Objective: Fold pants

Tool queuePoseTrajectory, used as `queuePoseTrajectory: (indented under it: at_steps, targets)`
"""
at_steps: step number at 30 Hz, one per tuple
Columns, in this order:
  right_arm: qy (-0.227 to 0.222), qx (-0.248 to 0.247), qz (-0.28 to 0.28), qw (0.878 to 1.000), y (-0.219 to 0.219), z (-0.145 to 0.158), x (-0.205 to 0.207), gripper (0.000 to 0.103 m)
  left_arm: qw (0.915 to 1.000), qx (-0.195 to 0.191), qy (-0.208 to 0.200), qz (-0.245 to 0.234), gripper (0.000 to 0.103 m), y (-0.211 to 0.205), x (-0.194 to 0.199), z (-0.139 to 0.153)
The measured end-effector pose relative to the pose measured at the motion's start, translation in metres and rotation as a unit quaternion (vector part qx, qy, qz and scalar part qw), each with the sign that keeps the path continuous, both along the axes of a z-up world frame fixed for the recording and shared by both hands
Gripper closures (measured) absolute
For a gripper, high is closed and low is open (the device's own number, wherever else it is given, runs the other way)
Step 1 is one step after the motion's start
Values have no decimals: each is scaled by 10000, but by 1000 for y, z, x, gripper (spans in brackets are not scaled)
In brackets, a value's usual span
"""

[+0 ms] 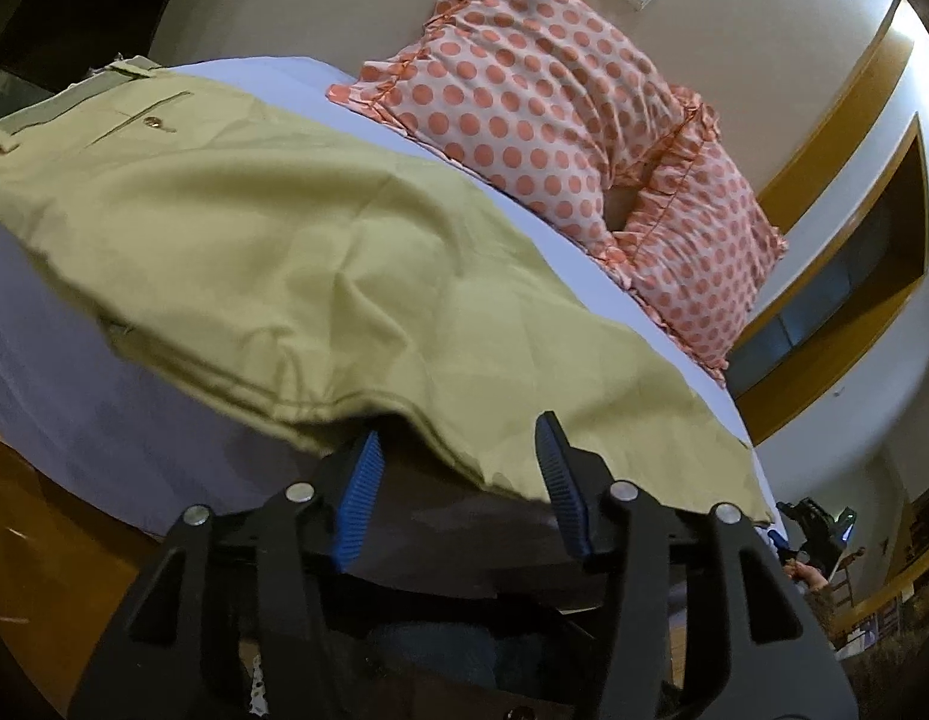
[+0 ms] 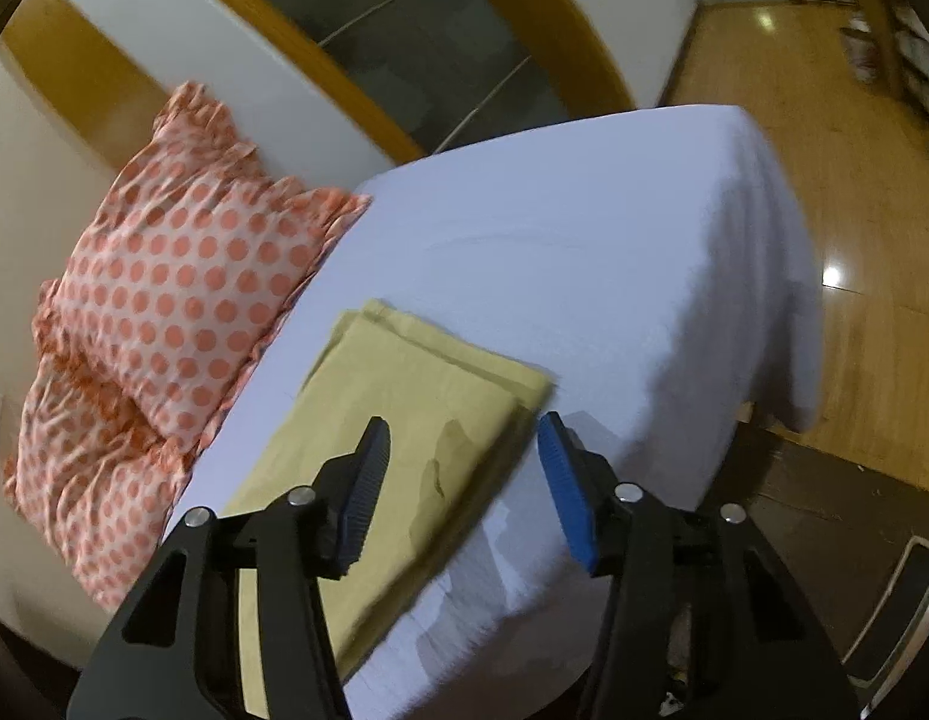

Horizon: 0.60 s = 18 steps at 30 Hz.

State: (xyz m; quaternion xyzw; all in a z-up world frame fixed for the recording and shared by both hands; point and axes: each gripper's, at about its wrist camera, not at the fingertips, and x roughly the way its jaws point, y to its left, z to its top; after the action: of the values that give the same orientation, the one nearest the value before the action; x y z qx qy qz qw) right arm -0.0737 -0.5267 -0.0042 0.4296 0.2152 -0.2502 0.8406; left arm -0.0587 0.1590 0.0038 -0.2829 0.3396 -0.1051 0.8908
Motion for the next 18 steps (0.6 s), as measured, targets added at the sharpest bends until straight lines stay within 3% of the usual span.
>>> queuePoseTrajectory:
  at_steps: [3,6,8,11,14,16,18]
  targets:
    - [60,-322,200,9993,9,-1,6,48,9998,-143,-92,89,49,8,-11,-3]
    - [-124,-226,635,9976,14,-3,18,54,9994,-287,-113,149,49,15,-12,-5]
    - [-217,-109,929,9954,15,-11,27,96,9992,-310,-137,190,47,17,-13,-6]
    - [-516,-94,996,9936,15,-13,28,97,9988,-307,-138,350,46,25,-17,-7]
    - [-840,-315,1290,9876,32,10,42,97,9972,-372,-213,609,44,38,-26,-6]
    - [-1161,-445,1752,9767,60,33,60,97,9951,-396,-254,867,39,48,-31,-6]
    - [-1574,-533,2623,9506,112,60,87,97,9930,-354,-265,1100,31,54,-35,-5]
